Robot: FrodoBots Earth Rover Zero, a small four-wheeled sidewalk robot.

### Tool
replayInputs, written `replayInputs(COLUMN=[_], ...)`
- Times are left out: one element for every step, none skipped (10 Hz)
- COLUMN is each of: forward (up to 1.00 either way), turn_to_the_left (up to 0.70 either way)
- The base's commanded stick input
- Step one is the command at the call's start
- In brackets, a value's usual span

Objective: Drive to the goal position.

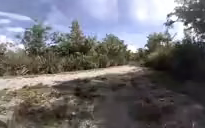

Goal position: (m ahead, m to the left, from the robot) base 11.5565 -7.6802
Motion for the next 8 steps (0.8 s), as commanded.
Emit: replayInputs(forward=[0.85, 0.85, 0.85, 0.85, 0.85, 0.85, 0.85, 0.85], turn_to_the_left=[0.0, 0.0, 0.0, 0.0, 0.0, 0.0, 0.0, 0.0])
